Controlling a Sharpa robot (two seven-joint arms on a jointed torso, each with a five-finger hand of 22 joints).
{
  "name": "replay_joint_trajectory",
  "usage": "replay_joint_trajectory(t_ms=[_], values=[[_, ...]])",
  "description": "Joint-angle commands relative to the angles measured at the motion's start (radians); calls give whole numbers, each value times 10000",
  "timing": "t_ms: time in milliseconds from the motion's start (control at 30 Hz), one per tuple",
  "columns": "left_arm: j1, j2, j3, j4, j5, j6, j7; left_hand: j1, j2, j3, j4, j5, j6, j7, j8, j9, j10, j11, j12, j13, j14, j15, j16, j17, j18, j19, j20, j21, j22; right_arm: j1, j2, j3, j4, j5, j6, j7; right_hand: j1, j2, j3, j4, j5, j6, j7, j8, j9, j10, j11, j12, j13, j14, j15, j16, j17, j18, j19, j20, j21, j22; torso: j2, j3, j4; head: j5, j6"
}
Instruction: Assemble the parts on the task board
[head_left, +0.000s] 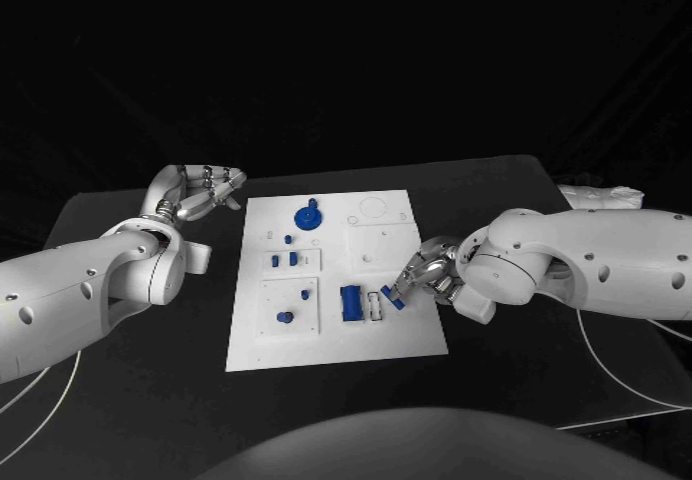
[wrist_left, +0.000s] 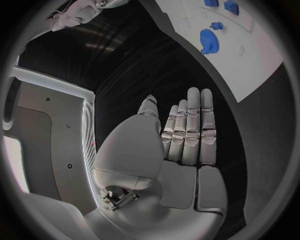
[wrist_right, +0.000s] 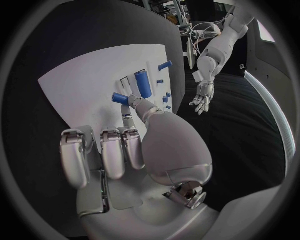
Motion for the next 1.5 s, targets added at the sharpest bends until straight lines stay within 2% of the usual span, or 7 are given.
replay_joint_trajectory(t_ms=[33,100,200,600,733,1000,1500], values=[[6,29,6,10,-37,122,52,1,77,-63,-11,29,-17,-21,28,13,-55,28,13,13,0,64,-65,-17,118,78,-20,-37,-11,-40,71,-5,-102,1259,-316,-279,-150,-35,-48,80,-82,116,-5,-54,-39,1048,-100,28,2621,1023,-55,41,2629,-68,1047,-57,45,2631,3,5,-12,1,2],[6,29,6,16,-37,129,53,1,77,-63,-11,29,-17,-21,28,13,-55,28,13,13,0,64,-65,-17,118,78,-20,-37,-11,-77,108,-5,-153,1408,-438,-341,-182,-50,-74,97,-98,160,-13,-58,-55,1048,-106,28,2621,1023,-57,41,2629,-68,1047,-58,45,2631,7,11,-8,44,2],[6,29,6,17,-37,128,47,1,77,-63,-11,29,-17,-21,28,13,-55,28,13,13,0,64,-65,-17,118,78,-20,-37,-11,-137,161,-6,-212,1596,-606,-395,-200,-57,-89,106,-108,187,-19,-60,-65,1048,-110,28,2621,1023,-60,41,2629,-68,1047,-59,45,2631,11,17,6,33,2],[6,22,6,27,-37,120,41,1,77,-63,-11,29,-17,-21,28,13,-55,28,13,13,0,64,-65,-17,118,78,-20,-37,-11,-273,445,-6,-374,1892,-884,-494,-348,-100,-202,202,-301,216,-27,-158,-167,1048,-122,28,2621,1023,-78,41,2629,-68,1047,-67,45,2631,11,10,-16,104,2],[6,19,5,28,-37,114,41,1,77,-63,-11,29,-17,-21,28,13,-55,28,13,13,0,64,-65,-17,118,78,-20,-37,-11,-286,495,-6,-376,1908,-980,-493,-364,-99,-213,215,-319,212,-27,-175,-181,1048,-121,28,2621,1023,-82,41,2629,-68,1047,-69,45,2631,10,8,-13,72,2],[6,23,5,38,-37,112,45,1,77,-63,-11,29,-17,-21,28,13,-55,28,13,13,0,64,-65,-17,118,78,-20,-37,-11,-293,591,-5,-432,1921,-1030,-523,-372,-94,-217,223,-328,214,-29,-181,-188,1048,-121,28,2621,1023,-83,41,2629,-68,1047,-70,45,2631,9,15,-3,107,2],[6,-5,5,64,-37,112,43,1,77,-63,-11,29,-17,-21,28,13,-55,28,13,13,0,64,-65,-17,118,78,-20,-37,-11,-332,756,-5,-534,1998,-1022,-556,-417,-79,-238,264,-352,208,-27,-218,-223,1048,-120,28,2621,1023,-93,41,2629,-68,1047,-75,45,2631,13,6,0,73,2]])
